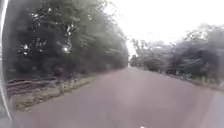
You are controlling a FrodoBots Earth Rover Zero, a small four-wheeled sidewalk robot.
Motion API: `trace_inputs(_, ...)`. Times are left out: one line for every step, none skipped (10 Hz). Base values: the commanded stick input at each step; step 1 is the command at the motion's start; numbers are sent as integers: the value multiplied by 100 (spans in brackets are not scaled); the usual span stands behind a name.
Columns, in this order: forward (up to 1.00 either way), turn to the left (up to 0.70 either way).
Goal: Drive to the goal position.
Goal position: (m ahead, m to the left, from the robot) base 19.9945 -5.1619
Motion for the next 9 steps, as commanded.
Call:
trace_inputs(70, -33)
trace_inputs(70, -33)
trace_inputs(70, -32)
trace_inputs(70, -6)
trace_inputs(70, 1)
trace_inputs(70, 1)
trace_inputs(70, 1)
trace_inputs(70, 1)
trace_inputs(70, 1)
